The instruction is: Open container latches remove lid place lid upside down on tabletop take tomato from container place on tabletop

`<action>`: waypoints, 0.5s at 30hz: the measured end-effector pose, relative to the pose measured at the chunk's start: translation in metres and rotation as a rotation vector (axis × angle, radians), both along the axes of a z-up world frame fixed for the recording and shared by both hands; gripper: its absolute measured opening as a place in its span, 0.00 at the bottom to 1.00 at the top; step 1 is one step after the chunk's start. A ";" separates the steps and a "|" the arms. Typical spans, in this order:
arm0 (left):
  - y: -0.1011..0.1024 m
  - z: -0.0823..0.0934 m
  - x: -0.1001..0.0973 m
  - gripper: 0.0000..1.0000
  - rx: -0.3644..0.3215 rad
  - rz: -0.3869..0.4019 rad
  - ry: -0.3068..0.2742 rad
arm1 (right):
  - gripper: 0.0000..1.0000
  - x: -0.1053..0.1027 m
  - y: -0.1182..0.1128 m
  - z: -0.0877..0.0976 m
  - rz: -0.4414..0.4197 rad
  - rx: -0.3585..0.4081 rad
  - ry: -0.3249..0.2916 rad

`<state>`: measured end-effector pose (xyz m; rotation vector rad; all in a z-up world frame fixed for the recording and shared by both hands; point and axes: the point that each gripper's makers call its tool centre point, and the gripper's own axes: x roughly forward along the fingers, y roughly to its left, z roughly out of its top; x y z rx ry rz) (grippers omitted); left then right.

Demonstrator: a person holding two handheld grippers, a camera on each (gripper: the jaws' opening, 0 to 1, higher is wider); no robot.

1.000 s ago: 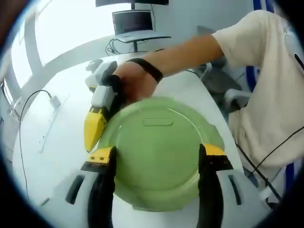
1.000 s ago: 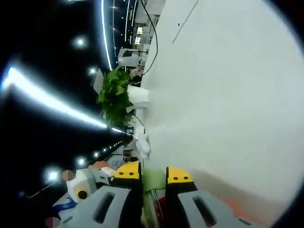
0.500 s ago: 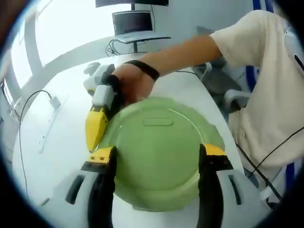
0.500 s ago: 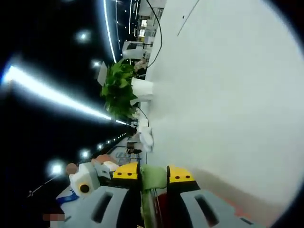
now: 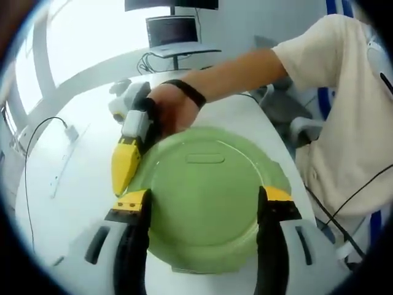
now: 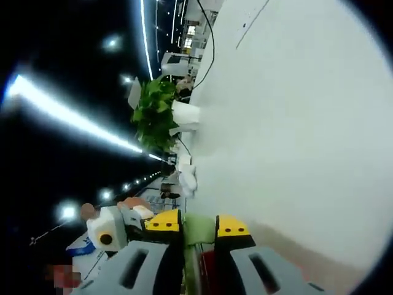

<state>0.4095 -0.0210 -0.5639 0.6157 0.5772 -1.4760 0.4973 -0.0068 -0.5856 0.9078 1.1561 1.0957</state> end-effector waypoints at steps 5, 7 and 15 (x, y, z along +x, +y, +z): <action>0.000 0.000 -0.001 0.64 0.004 -0.001 -0.001 | 0.11 -0.002 0.001 0.004 -0.012 -0.032 -0.104; 0.000 0.000 -0.001 0.64 0.003 0.002 -0.001 | 0.11 0.000 0.001 0.004 -0.007 -0.043 -0.180; 0.000 -0.001 -0.001 0.64 0.011 0.002 0.003 | 0.11 0.000 0.003 0.007 -0.028 -0.104 -0.357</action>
